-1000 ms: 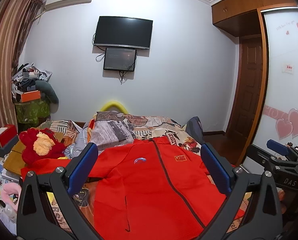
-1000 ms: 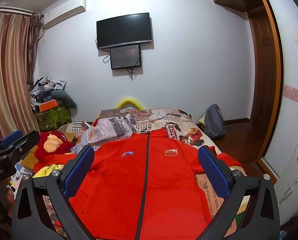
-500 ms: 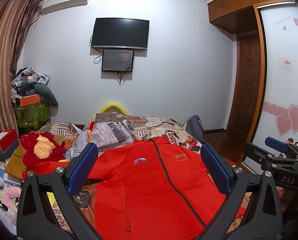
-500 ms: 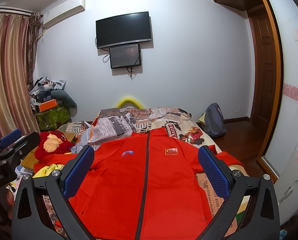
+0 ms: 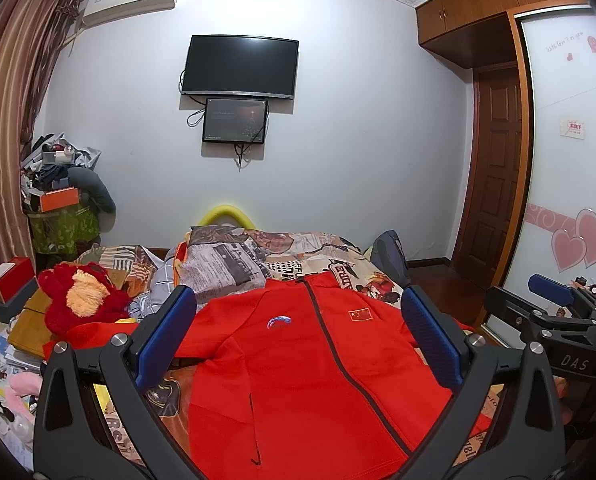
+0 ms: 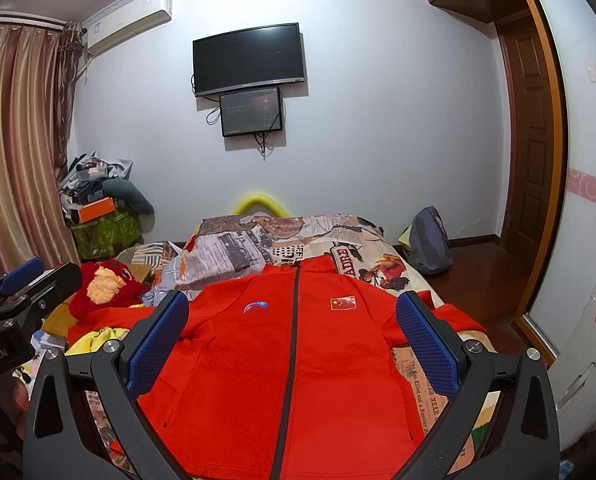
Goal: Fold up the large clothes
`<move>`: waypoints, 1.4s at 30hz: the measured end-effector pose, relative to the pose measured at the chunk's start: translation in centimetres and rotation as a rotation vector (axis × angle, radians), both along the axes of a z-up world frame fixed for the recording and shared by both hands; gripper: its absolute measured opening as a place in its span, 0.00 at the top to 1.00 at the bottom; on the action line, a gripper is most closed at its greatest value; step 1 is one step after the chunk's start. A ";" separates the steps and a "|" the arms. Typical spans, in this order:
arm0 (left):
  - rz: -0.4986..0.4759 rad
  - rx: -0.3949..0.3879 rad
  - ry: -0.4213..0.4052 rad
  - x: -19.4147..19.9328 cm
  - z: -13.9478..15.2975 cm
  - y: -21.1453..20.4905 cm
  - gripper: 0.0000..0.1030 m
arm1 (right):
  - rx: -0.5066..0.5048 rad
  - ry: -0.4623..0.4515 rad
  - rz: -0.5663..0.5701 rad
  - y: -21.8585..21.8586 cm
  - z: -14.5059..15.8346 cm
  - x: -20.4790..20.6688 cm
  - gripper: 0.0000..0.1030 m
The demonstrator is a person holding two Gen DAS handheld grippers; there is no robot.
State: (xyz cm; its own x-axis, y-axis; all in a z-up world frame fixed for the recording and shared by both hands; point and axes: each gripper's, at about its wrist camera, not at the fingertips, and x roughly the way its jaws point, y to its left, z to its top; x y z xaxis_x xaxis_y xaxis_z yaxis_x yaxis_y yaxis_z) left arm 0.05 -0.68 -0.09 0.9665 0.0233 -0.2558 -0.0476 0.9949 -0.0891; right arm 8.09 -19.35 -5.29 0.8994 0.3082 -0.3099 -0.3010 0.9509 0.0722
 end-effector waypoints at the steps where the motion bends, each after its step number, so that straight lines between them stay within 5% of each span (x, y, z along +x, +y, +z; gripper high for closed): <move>1: 0.002 0.001 0.001 0.2 -0.1 -0.2 0.00 | 0.001 0.000 0.000 0.0 0.0 0.0 0.00; 30: 0.023 0.029 -0.003 1.3 0.1 0.2 0.00 | -0.002 0.018 0.001 0.2 -0.3 0.9 0.00; 42: 0.075 0.053 0.023 5.6 -0.5 4.9 0.00 | -0.025 0.058 -0.006 0.9 -1.1 4.7 0.00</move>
